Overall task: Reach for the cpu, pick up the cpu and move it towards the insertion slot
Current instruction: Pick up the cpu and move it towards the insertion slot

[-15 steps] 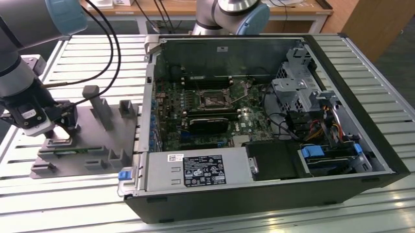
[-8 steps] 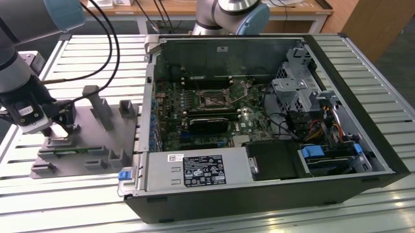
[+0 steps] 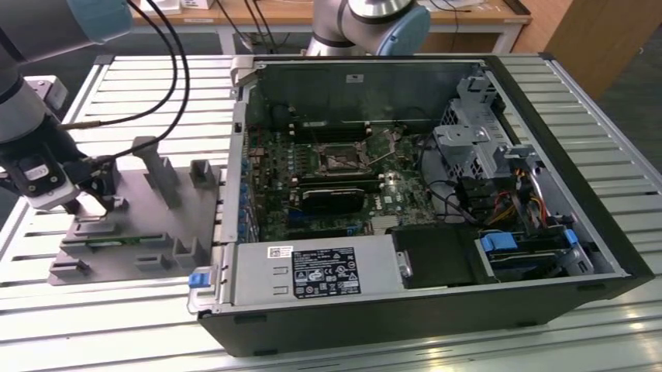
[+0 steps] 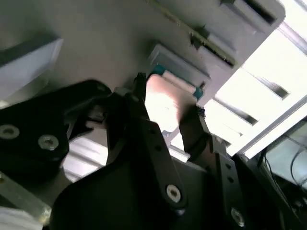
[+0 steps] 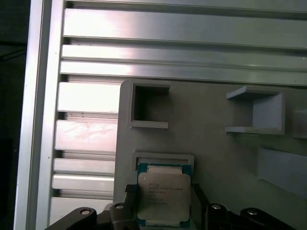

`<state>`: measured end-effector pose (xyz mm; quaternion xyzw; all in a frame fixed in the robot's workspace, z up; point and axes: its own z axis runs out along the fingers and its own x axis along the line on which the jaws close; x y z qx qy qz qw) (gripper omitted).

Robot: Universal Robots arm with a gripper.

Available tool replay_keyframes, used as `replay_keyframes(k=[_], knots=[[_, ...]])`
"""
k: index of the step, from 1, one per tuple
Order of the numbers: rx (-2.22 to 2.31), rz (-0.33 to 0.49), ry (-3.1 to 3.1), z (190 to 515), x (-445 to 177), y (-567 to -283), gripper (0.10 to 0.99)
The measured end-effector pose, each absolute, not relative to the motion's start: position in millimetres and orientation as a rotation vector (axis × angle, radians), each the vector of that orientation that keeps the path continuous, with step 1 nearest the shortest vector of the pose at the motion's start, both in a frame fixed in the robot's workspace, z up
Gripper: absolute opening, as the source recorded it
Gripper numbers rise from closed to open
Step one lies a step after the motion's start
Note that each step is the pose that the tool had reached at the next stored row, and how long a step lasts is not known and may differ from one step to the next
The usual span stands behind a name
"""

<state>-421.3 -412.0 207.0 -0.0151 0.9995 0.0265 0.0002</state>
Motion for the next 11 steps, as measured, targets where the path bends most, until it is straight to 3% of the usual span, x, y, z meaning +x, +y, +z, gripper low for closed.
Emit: replay_keyframes(k=[11], knots=[[-0.047, 0.086, 3.140, 212.5, -421.3, -412.1, 0.529]])
